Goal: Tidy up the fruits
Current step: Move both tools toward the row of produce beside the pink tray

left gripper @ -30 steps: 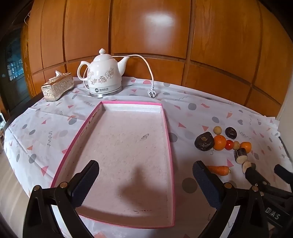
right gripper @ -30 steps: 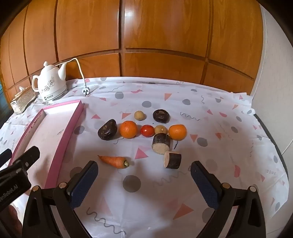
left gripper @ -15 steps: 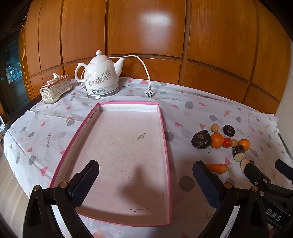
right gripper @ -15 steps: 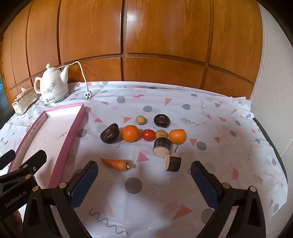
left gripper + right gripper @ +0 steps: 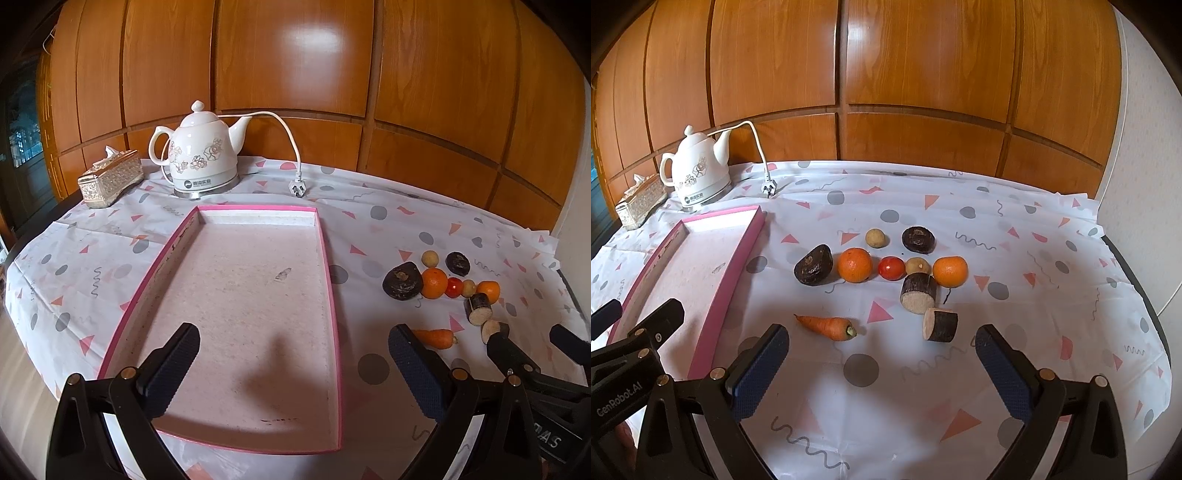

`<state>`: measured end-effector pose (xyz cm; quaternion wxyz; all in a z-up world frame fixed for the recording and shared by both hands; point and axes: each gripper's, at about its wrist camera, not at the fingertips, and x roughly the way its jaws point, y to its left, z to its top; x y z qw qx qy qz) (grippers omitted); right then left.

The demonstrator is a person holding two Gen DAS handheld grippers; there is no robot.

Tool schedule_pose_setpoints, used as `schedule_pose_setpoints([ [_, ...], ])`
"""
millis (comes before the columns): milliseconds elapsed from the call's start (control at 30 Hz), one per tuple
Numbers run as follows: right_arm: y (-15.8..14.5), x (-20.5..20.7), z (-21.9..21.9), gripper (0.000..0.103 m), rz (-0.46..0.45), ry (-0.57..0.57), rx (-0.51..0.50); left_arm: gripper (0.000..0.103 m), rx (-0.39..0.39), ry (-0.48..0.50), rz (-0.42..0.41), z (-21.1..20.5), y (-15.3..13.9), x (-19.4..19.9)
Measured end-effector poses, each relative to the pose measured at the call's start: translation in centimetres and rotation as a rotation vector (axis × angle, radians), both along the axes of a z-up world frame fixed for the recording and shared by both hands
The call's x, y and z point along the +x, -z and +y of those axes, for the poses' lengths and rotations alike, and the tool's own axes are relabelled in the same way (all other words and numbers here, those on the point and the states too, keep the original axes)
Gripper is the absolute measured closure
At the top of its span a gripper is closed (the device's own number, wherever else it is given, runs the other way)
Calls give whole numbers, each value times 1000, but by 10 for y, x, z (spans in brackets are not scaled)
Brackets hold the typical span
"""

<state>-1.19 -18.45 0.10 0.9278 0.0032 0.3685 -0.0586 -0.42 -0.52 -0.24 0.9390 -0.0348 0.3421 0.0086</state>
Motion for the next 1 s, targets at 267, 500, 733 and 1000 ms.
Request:
schedule_pose_setpoints([
  [267, 2, -1, -1, 0, 4, 5, 1, 0, -3, 7, 1, -1, 0, -2],
  [500, 3, -1, -6, 0, 8, 15, 10, 0, 3, 22, 1, -5, 0, -4],
  [733, 4, -2, -10, 0, 7, 24, 18, 0, 4, 22, 1, -6, 0, -4],
  [1000, 6, -3, -17, 0, 10, 36, 33, 0, 8, 31, 4, -8, 1, -6],
])
